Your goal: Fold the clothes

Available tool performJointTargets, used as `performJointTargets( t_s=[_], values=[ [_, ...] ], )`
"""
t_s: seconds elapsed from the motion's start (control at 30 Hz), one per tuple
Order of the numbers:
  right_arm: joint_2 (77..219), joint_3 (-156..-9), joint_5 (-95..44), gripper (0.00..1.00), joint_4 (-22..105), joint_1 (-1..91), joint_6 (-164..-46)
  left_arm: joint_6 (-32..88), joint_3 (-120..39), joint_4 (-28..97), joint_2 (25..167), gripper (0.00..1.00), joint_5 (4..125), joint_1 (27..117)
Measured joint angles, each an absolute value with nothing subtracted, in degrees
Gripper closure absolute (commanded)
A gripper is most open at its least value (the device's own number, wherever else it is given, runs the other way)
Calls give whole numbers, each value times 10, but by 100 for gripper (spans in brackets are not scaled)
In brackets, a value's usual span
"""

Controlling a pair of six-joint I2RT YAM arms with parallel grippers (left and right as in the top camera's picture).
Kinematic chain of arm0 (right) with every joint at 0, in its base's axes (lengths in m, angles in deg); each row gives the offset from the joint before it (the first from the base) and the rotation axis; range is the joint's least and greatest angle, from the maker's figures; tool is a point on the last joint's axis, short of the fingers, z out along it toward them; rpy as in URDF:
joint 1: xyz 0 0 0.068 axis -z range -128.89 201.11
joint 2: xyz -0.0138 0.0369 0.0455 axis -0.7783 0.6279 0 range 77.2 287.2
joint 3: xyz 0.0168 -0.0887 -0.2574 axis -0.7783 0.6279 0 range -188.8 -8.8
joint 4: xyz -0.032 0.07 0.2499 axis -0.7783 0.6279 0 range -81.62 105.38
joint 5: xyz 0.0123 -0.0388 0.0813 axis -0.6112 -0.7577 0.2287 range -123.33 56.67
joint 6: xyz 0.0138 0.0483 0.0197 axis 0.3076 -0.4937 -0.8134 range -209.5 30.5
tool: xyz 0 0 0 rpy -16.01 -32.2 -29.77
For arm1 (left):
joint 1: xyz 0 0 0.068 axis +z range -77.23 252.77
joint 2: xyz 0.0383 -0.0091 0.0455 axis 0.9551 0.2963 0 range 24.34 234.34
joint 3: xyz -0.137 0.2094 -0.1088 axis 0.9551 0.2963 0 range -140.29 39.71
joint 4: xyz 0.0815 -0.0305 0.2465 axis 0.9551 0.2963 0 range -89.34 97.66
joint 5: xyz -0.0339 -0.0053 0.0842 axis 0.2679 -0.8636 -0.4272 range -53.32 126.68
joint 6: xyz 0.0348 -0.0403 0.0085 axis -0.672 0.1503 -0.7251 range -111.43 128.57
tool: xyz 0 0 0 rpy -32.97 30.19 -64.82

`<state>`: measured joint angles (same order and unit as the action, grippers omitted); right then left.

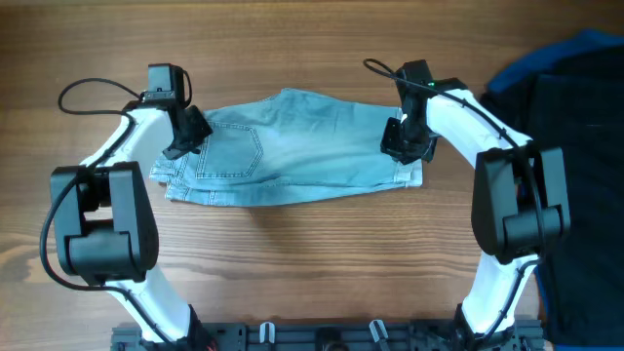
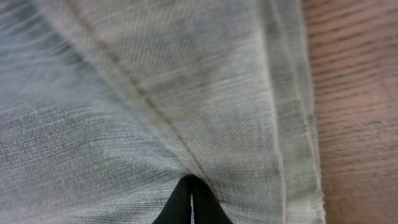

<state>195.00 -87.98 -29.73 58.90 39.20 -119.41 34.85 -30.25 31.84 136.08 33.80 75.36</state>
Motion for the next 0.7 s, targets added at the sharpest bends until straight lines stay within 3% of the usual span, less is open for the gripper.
performJointTargets(
  t_s=[0.3,0.37,0.4,0.47,0.5,0.57,0.63,0.7],
  values=[
    [1950,-900,-373,95,667,423,-1227,352,-302,364,1331,96,269,777],
    [1950,-910,-410,80,686,440,-1227,353,-300,368,1309,96,245,788],
    [1950,-921,-422,62,694,449,-1221,354,-300,369,1295,96,237,793],
    [1950,-947,-426,41,699,457,-1207,355,-300,370,1264,96,228,792],
    [1950,-964,-421,26,698,457,-1192,355,-300,370,1251,96,228,788],
    [1946,-988,-399,18,692,455,-1168,355,-300,369,1233,96,232,776],
    [1942,-1005,-360,26,669,455,-1134,355,-300,366,1229,96,253,761],
    [1939,-1009,-320,50,653,454,-1111,356,-300,358,1229,96,286,744]
  ],
)
